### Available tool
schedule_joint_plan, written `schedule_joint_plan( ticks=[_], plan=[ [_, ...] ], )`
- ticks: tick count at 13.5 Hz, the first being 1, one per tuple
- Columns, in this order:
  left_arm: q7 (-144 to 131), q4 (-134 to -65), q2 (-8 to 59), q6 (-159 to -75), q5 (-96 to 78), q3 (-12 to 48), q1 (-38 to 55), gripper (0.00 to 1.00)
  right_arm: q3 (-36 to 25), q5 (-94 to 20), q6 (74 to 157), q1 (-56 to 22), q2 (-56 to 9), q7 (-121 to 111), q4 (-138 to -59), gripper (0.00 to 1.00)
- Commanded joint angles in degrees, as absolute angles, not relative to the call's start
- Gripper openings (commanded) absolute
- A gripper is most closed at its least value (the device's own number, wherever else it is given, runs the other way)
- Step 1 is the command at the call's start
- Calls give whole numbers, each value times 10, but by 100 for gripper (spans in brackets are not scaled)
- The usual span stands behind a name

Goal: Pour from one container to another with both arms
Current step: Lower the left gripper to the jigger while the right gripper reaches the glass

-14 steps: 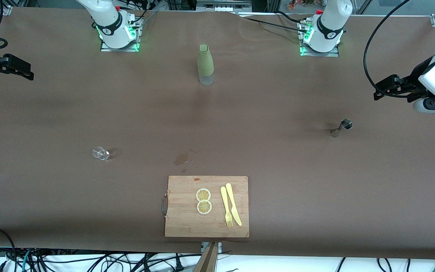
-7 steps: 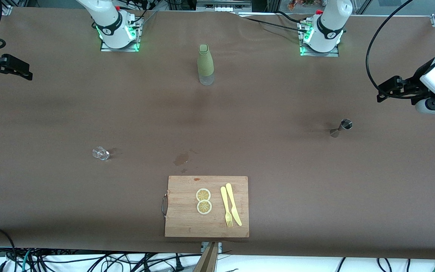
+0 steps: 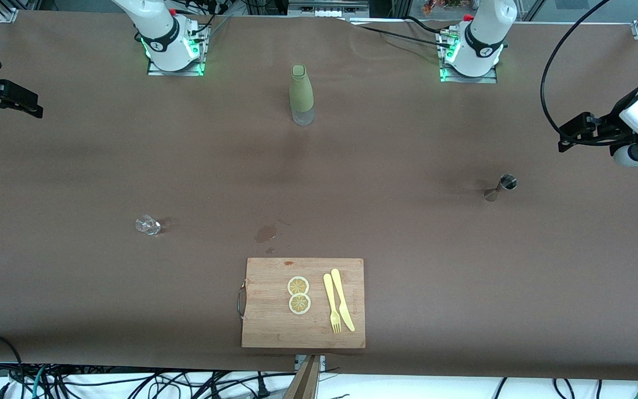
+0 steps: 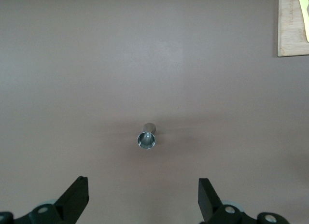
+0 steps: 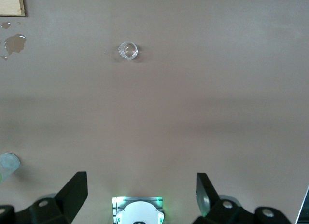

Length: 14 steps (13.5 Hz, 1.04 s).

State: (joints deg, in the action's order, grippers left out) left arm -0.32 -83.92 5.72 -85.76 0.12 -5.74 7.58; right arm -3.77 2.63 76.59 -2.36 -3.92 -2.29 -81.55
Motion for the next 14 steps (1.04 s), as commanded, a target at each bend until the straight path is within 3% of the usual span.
schedule_joint_plan(
  ticks=[1, 14],
  plan=[
    [-36, -850, 50, -832, -39, -81, 76, 100, -36, 33, 765, -22, -35, -18, -812, 100],
    [-35, -849, 51, -827, -41, -83, 76, 100, -36, 35, 763, -11, -65, -18, -813, 100]
  ],
)
